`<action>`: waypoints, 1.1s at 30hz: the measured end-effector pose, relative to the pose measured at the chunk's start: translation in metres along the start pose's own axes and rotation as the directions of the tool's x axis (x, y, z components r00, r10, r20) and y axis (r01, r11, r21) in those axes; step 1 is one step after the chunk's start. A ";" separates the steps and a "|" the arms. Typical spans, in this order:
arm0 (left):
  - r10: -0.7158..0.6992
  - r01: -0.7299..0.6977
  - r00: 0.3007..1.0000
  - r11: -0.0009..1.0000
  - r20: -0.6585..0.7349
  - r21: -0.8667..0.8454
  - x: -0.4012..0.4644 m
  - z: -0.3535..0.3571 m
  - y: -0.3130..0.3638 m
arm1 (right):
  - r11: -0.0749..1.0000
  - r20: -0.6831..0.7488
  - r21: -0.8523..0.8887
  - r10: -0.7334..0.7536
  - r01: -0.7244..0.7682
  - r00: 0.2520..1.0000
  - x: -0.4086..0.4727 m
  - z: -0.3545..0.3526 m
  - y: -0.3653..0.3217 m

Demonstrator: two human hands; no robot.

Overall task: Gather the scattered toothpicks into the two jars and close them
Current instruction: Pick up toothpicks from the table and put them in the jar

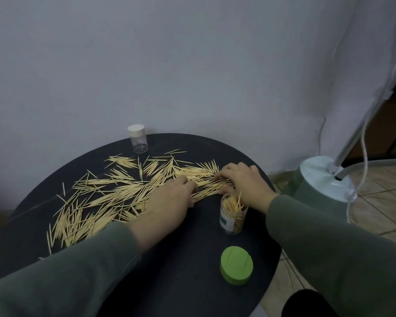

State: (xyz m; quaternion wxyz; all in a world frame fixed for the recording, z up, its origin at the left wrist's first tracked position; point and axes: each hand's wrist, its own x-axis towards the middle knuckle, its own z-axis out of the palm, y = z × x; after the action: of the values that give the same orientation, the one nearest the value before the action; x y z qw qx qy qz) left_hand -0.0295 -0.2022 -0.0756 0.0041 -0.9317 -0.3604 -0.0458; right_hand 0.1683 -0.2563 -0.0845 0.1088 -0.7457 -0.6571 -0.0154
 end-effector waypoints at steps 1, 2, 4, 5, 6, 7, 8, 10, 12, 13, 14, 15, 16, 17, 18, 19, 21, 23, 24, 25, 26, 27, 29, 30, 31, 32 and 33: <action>0.003 -0.003 1.000 1.000 0.006 0.011 0.001 -0.002 0.001 | 1.000 0.020 -0.009 0.004 -0.004 1.000 0.001 -0.001 -0.001; 0.002 -0.002 1.000 1.000 0.013 0.024 0.003 -0.005 0.002 | 1.000 0.042 -0.020 0.012 -0.011 0.999 0.003 -0.002 -0.001; -0.025 0.023 0.999 0.999 0.043 0.038 0.009 -0.010 0.004 | 0.998 0.090 -0.051 0.032 -0.028 0.995 0.007 -0.006 -0.003; -0.050 0.048 0.997 0.998 0.066 0.037 0.012 -0.013 0.005 | 0.997 0.108 -0.066 0.036 -0.029 0.993 0.009 -0.008 -0.004; -0.078 0.076 0.992 0.997 0.094 0.030 0.016 -0.016 0.006 | 0.996 0.122 -0.080 0.035 -0.025 0.992 0.012 -0.010 -0.005; -0.110 0.109 0.986 0.994 0.126 0.019 0.019 -0.019 0.007 | 0.996 0.135 -0.090 0.030 -0.018 0.990 0.014 -0.011 -0.006; -0.141 0.141 0.978 0.990 0.152 0.009 0.021 -0.020 0.008 | 0.995 0.146 -0.094 0.024 -0.010 0.989 0.016 -0.013 -0.007; -0.185 0.190 0.966 0.982 0.179 -0.013 0.024 -0.020 0.009 | 0.996 0.180 -0.087 0.006 0.010 0.984 0.020 -0.016 -0.007; -0.224 0.234 0.960 0.971 0.168 -0.045 0.024 -0.018 0.009 | 0.997 0.211 -0.074 -0.023 0.040 0.977 0.024 -0.018 -0.007; -0.244 0.257 0.955 0.964 0.167 -0.062 0.023 -0.017 0.009 | 0.997 0.222 -0.064 -0.032 0.047 0.975 0.026 -0.018 -0.006; -0.262 0.278 0.950 0.957 0.171 -0.081 0.023 -0.017 0.008 | 0.997 0.231 -0.056 -0.036 0.050 0.972 0.027 -0.018 -0.006; -0.278 0.298 0.945 0.949 0.173 -0.103 0.022 -0.017 0.008 | 0.997 0.236 -0.054 -0.040 0.054 0.971 0.029 -0.019 -0.005; -0.291 0.314 0.941 0.941 0.171 -0.124 0.021 -0.017 0.007 | 0.996 0.236 -0.060 -0.049 0.065 0.971 0.030 -0.018 -0.004; -0.302 0.327 0.939 0.934 0.166 -0.147 0.020 -0.016 0.008 | 0.993 0.232 -0.078 -0.063 0.083 0.971 0.031 -0.017 -0.003; -0.311 0.335 0.938 0.926 0.156 -0.172 0.017 -0.013 0.008 | 0.989 0.224 -0.101 -0.081 0.106 0.971 0.031 -0.016 -0.002; -0.315 0.337 0.939 0.922 0.138 -0.192 0.014 -0.011 0.009 | 0.984 0.209 -0.125 -0.098 0.126 0.973 0.031 -0.015 -0.002; -0.309 0.318 0.948 0.927 0.074 -0.199 0.009 -0.003 0.013 | 0.972 0.182 -0.167 -0.134 0.165 0.974 0.029 -0.013 -0.001; -0.297 0.293 0.955 0.941 0.000 -0.172 0.005 0.005 0.017 | 0.954 0.168 -0.219 -0.169 0.204 0.971 0.027 -0.011 -0.002; -0.300 0.292 0.953 0.944 -0.035 -0.155 0.005 0.008 0.020 | 0.945 0.158 -0.244 -0.182 0.217 0.971 0.026 -0.011 -0.001; -0.308 0.297 0.949 0.945 -0.066 -0.137 0.005 0.010 0.022 | 0.938 0.148 -0.265 -0.189 0.223 0.971 0.025 -0.010 -0.001; -0.317 0.306 0.943 0.945 -0.096 -0.119 0.006 0.013 0.024 | 0.932 0.135 -0.282 -0.197 0.228 0.971 0.024 -0.010 -0.001; -0.327 0.315 0.937 0.943 -0.122 -0.107 0.007 0.015 0.026 | 0.926 0.120 -0.295 -0.207 0.234 0.971 0.023 -0.009 -0.001; -0.343 0.328 0.927 0.937 -0.150 -0.117 0.009 0.019 0.029 | 0.913 0.090 -0.326 -0.228 0.245 0.969 0.020 -0.008 -0.001; -0.347 0.330 0.925 0.935 -0.155 -0.128 0.009 0.020 0.029 | 0.909 0.076 -0.336 -0.233 0.245 0.969 0.019 -0.007 -0.002; -0.348 0.329 0.924 0.934 -0.157 -0.139 0.010 0.021 0.030 | 0.906 0.066 -0.346 -0.234 0.242 0.970 0.018 -0.007 -0.001; -0.347 0.327 0.924 0.934 -0.157 -0.143 0.011 0.021 0.030 | 0.903 0.058 -0.358 -0.233 0.238 0.971 0.017 -0.006 -0.001; -0.346 0.327 0.926 0.935 -0.153 -0.140 0.012 0.021 0.029 | 0.899 0.055 -0.368 -0.232 0.235 0.971 0.016 -0.006 0.000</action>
State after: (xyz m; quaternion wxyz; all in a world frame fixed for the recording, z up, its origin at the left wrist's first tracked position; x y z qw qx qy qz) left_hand 0.0008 -0.2151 -0.0948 -0.0244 -0.8470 -0.5101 -0.1476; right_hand 0.1707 -0.2413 -0.0761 -0.0403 -0.6687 -0.7273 -0.1491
